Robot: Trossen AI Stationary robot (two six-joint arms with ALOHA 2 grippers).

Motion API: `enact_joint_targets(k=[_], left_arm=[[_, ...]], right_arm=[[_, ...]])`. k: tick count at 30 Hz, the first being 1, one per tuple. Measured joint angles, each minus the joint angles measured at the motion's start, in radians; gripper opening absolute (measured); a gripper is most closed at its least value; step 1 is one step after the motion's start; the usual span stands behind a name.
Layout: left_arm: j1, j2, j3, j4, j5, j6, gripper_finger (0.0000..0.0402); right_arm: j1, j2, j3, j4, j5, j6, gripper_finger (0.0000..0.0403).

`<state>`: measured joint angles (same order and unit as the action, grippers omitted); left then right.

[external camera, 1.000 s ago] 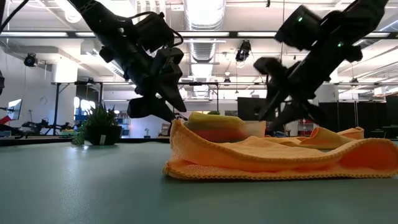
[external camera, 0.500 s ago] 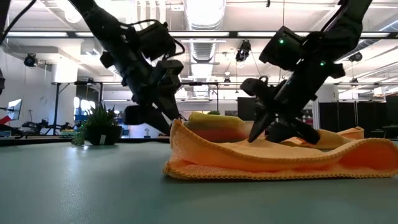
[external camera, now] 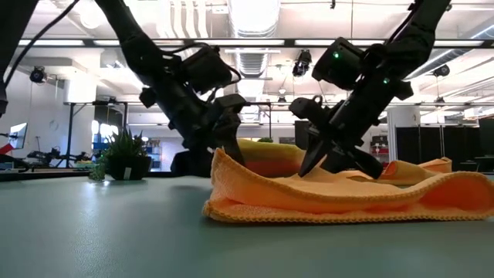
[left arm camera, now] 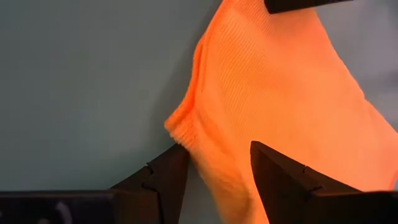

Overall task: Fold microfiber towels
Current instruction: Fold the bottom orange microfiber towel

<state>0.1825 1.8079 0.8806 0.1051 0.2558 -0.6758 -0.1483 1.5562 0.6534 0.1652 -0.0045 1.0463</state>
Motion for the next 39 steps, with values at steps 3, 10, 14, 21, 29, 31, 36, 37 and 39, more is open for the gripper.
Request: enact_joint_targets(k=[3, 10, 14, 21, 29, 31, 36, 37, 39], left_arm=[[0.001, 0.019, 0.01, 0.0, 0.008, 0.001, 0.0158], [-0.001, 0.013, 0.005, -0.009, -0.008, 0.074, 0.0067], [-0.002, 0.002, 0.002, -0.012, -0.008, 0.089, 0.0008], [-0.002, -0.005, 0.002, -0.011, -0.007, 0.116, 0.0007], [-0.002, -0.059, 0.017, -0.036, -0.007, 0.215, 0.0002], [-0.001, -0.086, 0.018, -0.069, -0.01, 0.257, 0.0002], [-0.001, -0.14, 0.018, -0.148, -0.066, 0.337, 0.0002], [-0.001, -0.154, 0.018, -0.168, -0.088, 0.355, 0.0002], [0.0, -0.174, 0.018, -0.169, -0.128, 0.391, 0.0002]], right_arm=[[-0.001, 0.002, 0.008, 0.001, 0.003, -0.005, 0.0098], [-0.001, 0.002, 0.011, -0.005, 0.003, -0.027, 0.0093], [-0.001, 0.002, 0.011, -0.004, 0.004, -0.044, 0.0069], [-0.001, 0.002, 0.011, -0.003, 0.003, -0.084, 0.0013], [-0.001, -0.034, 0.033, -0.003, 0.006, -0.274, 0.0009], [0.0, -0.054, 0.04, -0.004, 0.017, -0.331, 0.0009], [0.0, -0.102, 0.054, -0.004, 0.076, -0.434, 0.0008], [0.0, -0.112, 0.056, -0.004, 0.084, -0.464, 0.0008], [0.005, -0.128, 0.062, -0.002, 0.104, -0.535, 0.0008]])
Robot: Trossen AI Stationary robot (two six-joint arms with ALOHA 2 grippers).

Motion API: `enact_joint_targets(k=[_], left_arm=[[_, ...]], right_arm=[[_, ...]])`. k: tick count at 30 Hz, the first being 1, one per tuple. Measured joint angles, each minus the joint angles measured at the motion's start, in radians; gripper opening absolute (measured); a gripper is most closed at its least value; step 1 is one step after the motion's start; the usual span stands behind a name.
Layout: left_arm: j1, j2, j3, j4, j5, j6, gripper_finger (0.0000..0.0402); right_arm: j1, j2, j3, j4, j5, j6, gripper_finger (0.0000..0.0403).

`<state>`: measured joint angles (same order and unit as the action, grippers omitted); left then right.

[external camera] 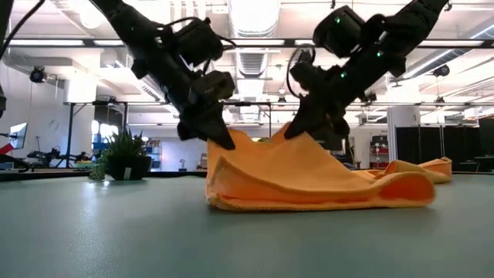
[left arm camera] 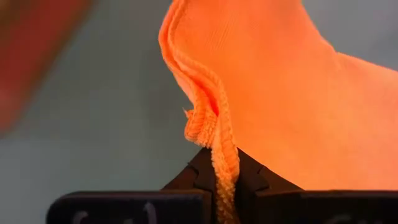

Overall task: Fold microfiber towels
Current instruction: Fold the bottom orange microfiber towel

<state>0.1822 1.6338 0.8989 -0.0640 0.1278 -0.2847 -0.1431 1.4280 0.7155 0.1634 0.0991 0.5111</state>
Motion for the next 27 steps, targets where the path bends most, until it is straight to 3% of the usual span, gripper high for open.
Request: enact_joint_targets(k=[13, 19, 27], left_arm=[[0.002, -0.164, 0.005, -0.06, -0.123, 0.195, 0.0002], [-0.023, -0.189, 0.004, -0.085, -0.104, 0.19, 0.0002], [-0.145, -0.191, -0.011, -0.112, -0.073, 0.187, 0.0002]], right_arm=[[0.008, -0.13, 0.0, -0.018, 0.087, -0.282, 0.0008], [0.07, -0.134, -0.001, -0.039, 0.087, -0.284, 0.0008], [0.215, -0.129, -0.001, -0.045, 0.133, -0.231, 0.0008]])
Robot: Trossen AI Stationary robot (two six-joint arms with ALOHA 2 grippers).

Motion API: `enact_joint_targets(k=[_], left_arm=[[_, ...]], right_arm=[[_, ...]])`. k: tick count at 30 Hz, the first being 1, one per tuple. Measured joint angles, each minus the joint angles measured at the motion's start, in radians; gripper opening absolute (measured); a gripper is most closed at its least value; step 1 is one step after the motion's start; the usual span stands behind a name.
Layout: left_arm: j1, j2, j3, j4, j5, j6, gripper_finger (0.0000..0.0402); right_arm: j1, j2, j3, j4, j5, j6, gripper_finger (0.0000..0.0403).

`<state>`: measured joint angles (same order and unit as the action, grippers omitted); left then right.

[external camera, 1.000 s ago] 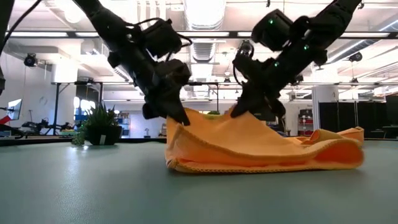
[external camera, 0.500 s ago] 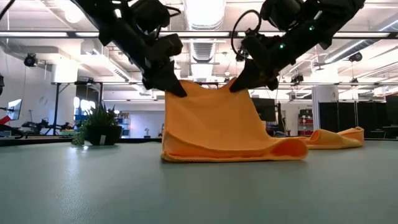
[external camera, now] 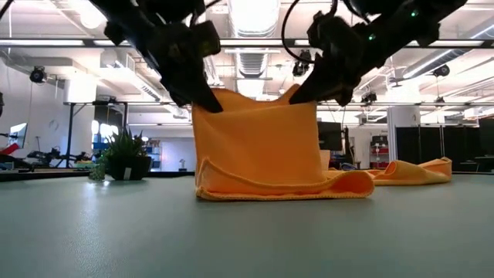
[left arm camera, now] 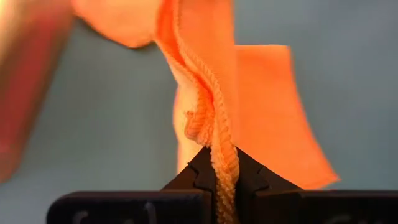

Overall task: Fold microfiber towels
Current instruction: Fold the bottom orange microfiber towel

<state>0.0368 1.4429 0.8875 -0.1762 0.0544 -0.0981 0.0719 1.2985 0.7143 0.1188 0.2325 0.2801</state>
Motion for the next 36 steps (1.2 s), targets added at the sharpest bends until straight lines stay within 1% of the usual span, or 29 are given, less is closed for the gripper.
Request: enact_joint_targets(k=[2, 8, 13, 17, 21, 24, 26, 30, 33, 36], left_arm=[[-0.031, 0.0, 0.0, 0.002, 0.0, -0.018, 0.0002], [-0.083, 0.004, -0.011, 0.055, -0.004, -0.151, 0.0002], [-0.108, 0.062, -0.009, 0.117, -0.006, -0.262, 0.0001], [-0.132, 0.132, 0.003, 0.129, -0.006, -0.296, 0.0001], [-0.151, 0.174, 0.012, 0.158, -0.006, -0.342, 0.0001], [-0.16, 0.186, 0.013, 0.155, -0.005, -0.388, 0.0001], [-0.163, 0.188, 0.011, 0.153, 0.003, -0.414, 0.0001], [-0.17, 0.191, 0.01, 0.159, 0.02, -0.419, 0.0002], [-0.172, 0.193, 0.01, 0.191, 0.053, -0.42, 0.0012], [-0.172, 0.193, 0.009, 0.219, 0.071, -0.419, 0.0033]], right_arm=[[0.027, -0.001, 0.0, -0.001, 0.005, 0.015, 0.0008], [0.104, 0.022, -0.001, -0.032, 0.003, 0.009, 0.0008], [0.145, 0.072, -0.005, -0.03, 0.007, -0.022, 0.0008], [0.151, 0.105, -0.005, -0.026, 0.015, -0.039, 0.0008], [0.159, 0.119, -0.007, -0.037, 0.012, -0.067, 0.0008], [0.159, 0.119, -0.009, -0.034, 0.009, -0.072, 0.0008], [0.159, 0.119, -0.011, -0.039, -0.012, -0.071, 0.0008], [0.161, 0.126, -0.011, -0.059, -0.033, -0.048, 0.0008], [0.161, 0.138, -0.011, -0.075, -0.039, -0.035, 0.0008], [0.162, 0.149, -0.011, -0.085, -0.049, -0.014, 0.0008]])
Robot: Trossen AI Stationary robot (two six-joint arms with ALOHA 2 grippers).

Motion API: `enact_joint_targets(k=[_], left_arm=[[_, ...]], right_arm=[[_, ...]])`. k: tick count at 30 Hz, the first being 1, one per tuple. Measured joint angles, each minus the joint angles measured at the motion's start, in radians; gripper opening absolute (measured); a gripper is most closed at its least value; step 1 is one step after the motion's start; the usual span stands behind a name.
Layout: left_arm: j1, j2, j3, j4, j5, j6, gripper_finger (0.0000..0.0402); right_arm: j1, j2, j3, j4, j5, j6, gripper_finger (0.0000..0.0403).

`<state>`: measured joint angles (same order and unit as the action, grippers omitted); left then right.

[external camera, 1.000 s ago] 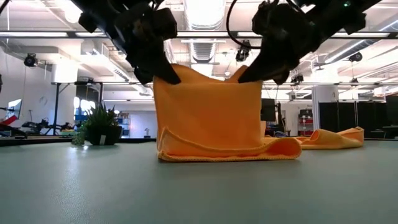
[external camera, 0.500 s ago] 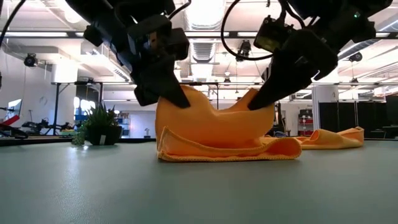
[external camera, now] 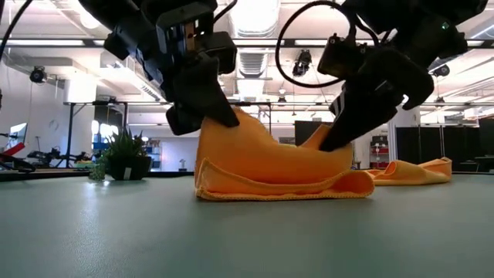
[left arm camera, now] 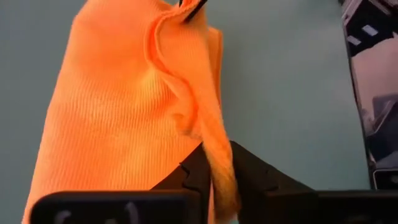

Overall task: Fold microfiber towels
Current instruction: Fold the bottom orange microfiber towel

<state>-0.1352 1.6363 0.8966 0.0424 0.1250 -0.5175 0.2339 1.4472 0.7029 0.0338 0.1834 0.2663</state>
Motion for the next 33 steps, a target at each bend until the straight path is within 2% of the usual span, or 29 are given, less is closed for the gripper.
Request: enact_joint_targets(k=[5, 8, 16, 23, 25, 27, 31, 33], left_arm=[[-0.002, 0.0, 0.004, -0.004, 0.014, 0.0, 0.0079], [-0.002, 0.0, 0.003, -0.006, 0.029, 0.0, 0.0105], [0.001, 0.0, 0.002, -0.007, 0.031, -0.001, 0.0145], [0.017, -0.015, 0.002, -0.008, 0.033, 0.0, 0.0146], [0.025, -0.025, 0.005, -0.029, 0.033, 0.0, 0.0146], [0.034, -0.036, 0.005, -0.054, 0.033, 0.0, 0.0146], [0.055, -0.059, 0.002, -0.105, 0.027, 0.004, 0.0146], [0.063, -0.063, -0.003, -0.119, 0.026, 0.003, 0.0146]], right_arm=[[-0.001, 0.004, 0.0, 0.001, -0.009, 0.027, 0.0008], [-0.001, 0.004, 0.0, -0.003, -0.059, 0.052, 0.0013], [0.006, 0.003, 0.001, 0.0, -0.123, 0.142, 0.0063], [0.006, -0.033, 0.002, 0.0, -0.395, 0.212, 0.0121], [0.007, -0.055, 0.002, 0.0, -0.427, 0.237, 0.0133], [0.006, -0.081, 0.002, 0.0, -0.406, 0.242, 0.0141], [0.003, -0.104, 0.002, 0.002, -0.206, 0.229, 0.0145], [-0.011, -0.103, 0.002, 0.001, -0.14, 0.235, 0.0144]])
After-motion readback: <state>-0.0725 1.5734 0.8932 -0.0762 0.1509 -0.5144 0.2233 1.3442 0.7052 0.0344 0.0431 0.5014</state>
